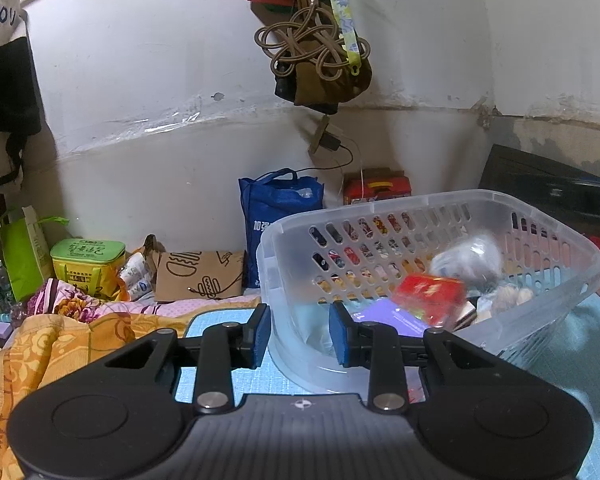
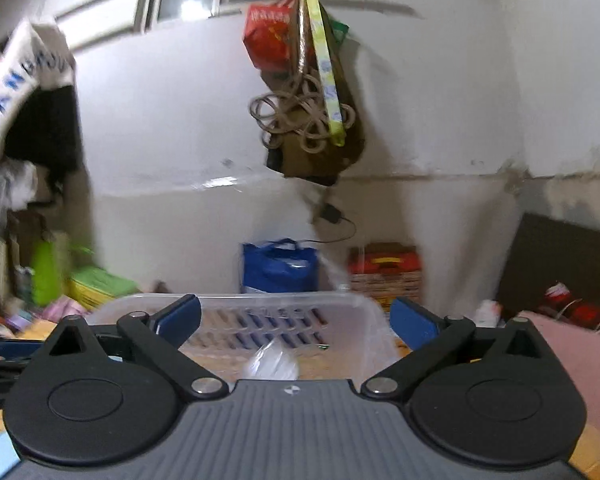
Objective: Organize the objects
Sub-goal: 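Grasp the grey plush toy with the right gripper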
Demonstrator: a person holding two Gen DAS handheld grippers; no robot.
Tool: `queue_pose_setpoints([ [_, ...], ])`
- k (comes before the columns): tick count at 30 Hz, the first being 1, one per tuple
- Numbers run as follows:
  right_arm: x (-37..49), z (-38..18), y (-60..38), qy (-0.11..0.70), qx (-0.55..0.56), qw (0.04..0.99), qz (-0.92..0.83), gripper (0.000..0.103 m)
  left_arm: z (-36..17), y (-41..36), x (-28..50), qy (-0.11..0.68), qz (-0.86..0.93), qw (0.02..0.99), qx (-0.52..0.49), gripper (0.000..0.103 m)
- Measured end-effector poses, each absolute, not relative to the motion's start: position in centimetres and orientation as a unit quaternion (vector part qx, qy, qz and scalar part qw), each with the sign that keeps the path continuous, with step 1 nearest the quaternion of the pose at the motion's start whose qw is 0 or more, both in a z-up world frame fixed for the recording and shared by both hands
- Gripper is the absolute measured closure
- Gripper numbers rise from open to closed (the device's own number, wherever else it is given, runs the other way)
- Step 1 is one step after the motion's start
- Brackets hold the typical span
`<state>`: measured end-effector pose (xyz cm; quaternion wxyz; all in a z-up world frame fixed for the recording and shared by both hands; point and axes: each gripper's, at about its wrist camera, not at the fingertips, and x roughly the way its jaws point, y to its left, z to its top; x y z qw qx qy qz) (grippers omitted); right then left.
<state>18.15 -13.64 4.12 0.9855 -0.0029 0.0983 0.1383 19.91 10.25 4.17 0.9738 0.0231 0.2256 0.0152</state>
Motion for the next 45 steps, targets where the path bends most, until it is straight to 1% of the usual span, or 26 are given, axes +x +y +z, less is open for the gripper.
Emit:
queue_pose_setpoints([
  [5, 11.6, 2.7, -14.3, 0.075, 0.001, 0.988, 0.134, 0.0, 4.1, 10.3, 19.9, 0.226, 0.014, 0.974, 0.024, 0.065],
  [9, 7.8, -0.1, -13.5, 0.093, 0.017, 0.982, 0.164, 0.0, 4.1, 10.2, 19.9, 0.225, 0.015, 0.974, 0.023, 0.065],
  [16, 8.9, -5.0, -8.0, 0.186, -0.027, 0.955, 0.232, 0.0, 4.1, 10.2, 19.9, 0.224, 0.016, 0.974, 0.025, 0.065],
  [18, 8.9, -5.0, -6.9, 0.189, -0.047, 0.952, 0.238, 0.0, 4.1, 10.3, 19.9, 0.224, 0.017, 0.974, 0.024, 0.065],
  [20, 9.2, -4.9, -6.4, 0.189, -0.044, 0.949, 0.247, 0.0, 4.1, 10.3, 19.9, 0.224, 0.016, 0.974, 0.024, 0.065],
  [23, 9.9, -5.2, -5.7, 0.231, -0.053, 0.935, 0.263, 0.0, 4.1, 10.4, 19.9, 0.223, 0.018, 0.974, 0.024, 0.065],
  [27, 10.2, -5.2, -6.7, 0.251, -0.027, 0.929, 0.272, 0.0, 4.1, 10.3, 19.9, 0.223, 0.016, 0.974, 0.022, 0.065],
  [28, 10.3, -5.2, -6.9, 0.256, -0.023, 0.927, 0.273, 0.003, 4.1, 10.3, 19.9, 0.223, 0.016, 0.974, 0.022, 0.065],
  [30, 10.6, -5.3, -6.7, 0.262, -0.026, 0.925, 0.275, 0.018, 4.1, 10.3, 19.9, 0.223, 0.017, 0.974, 0.023, 0.065],
  [31, 10.7, -5.3, -6.6, 0.262, -0.029, 0.924, 0.278, 0.032, 4.1, 10.3, 19.9, 0.223, 0.017, 0.974, 0.023, 0.065],
  [35, 10.1, -5.2, -6.5, 0.245, -0.036, 0.928, 0.278, 0.034, 4.1, 10.3, 20.0, 0.223, 0.018, 0.974, 0.023, 0.065],
  [43, 9.0, -4.6, -6.9, 0.177, -0.031, 0.947, 0.266, 0.034, 4.1, 10.2, 20.1, 0.222, 0.018, 0.975, 0.023, 0.065],
  [45, 9.1, -4.5, -6.9, 0.171, -0.033, 0.948, 0.266, 0.034, 4.1, 10.2, 20.1, 0.221, 0.018, 0.975, 0.023, 0.065],
])
